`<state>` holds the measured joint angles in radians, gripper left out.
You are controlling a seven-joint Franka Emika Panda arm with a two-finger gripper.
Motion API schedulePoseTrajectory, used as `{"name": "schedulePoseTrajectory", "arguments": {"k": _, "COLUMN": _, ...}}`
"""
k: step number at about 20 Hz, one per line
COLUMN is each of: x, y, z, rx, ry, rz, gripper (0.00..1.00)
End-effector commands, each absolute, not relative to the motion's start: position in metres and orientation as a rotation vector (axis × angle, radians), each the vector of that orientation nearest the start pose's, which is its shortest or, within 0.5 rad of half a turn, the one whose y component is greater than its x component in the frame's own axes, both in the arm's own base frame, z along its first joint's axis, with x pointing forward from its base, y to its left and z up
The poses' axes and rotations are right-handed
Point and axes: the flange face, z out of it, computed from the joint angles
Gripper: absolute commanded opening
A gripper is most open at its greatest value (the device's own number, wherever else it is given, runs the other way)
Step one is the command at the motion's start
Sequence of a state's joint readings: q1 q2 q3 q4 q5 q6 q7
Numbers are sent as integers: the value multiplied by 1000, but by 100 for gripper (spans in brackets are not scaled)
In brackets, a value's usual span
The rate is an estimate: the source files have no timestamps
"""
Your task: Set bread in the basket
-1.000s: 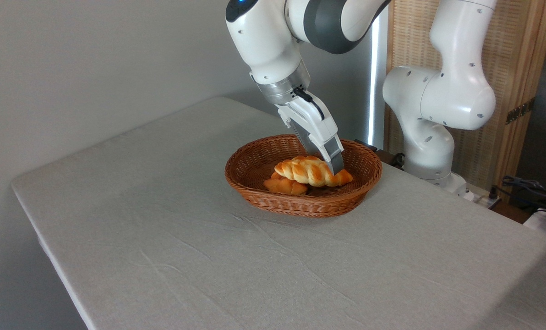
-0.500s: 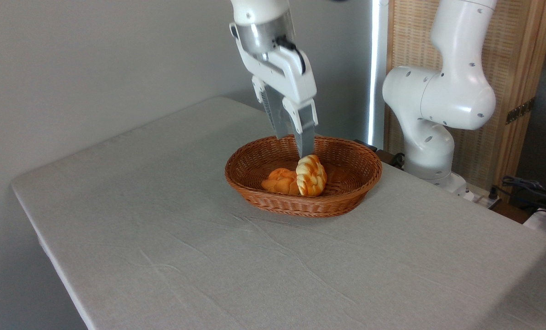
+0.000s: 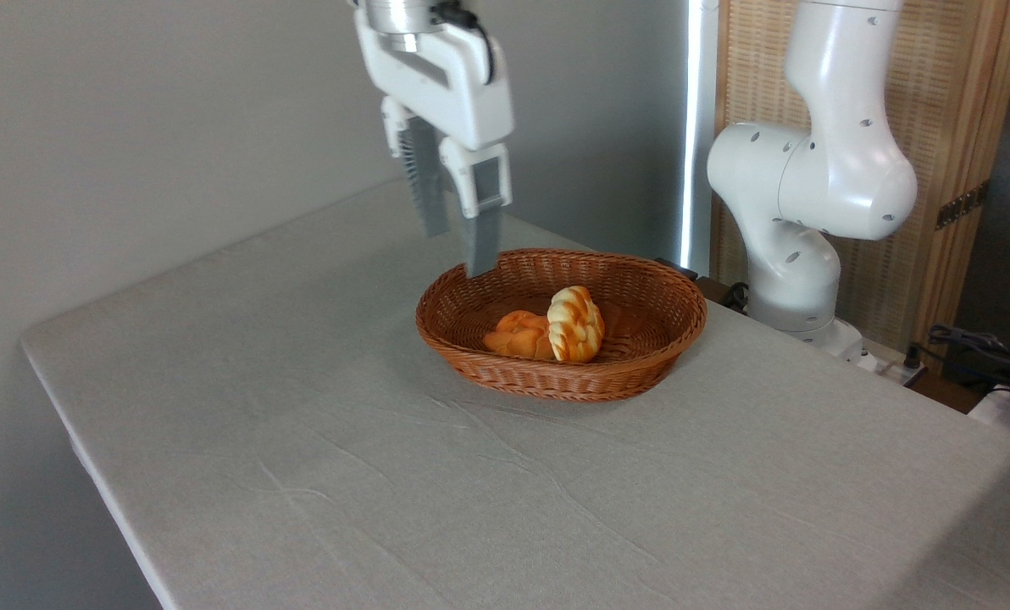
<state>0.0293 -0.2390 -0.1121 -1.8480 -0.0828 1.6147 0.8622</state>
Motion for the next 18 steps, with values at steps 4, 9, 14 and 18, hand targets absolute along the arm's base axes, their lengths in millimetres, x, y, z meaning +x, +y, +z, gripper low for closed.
{"name": "schedulePoseTrajectory", "arguments": {"k": 4, "x": 539, "y": -49, "z": 634, "rx": -2920, "ry": 1304, "rz": -90, "gripper": 100}}
{"name": "schedulePoseTrajectory", "arguments": {"k": 9, "x": 540, "y": -51, "z": 636, "rx": -2917, "ry": 1303, "rz": -93, "gripper": 100}}
{"name": "schedulePoseTrajectory", "arguments": {"k": 14, "x": 540, "y": -53, "z": 633, "rx": -2915, "ry": 1313, "rz": -76, "gripper": 100}}
{"name": "schedulePoseTrajectory", "arguments": {"k": 18, "x": 541, "y": -55, "z": 631, "rx": -2914, "ry": 1318, "rz": -68, "gripper": 100}}
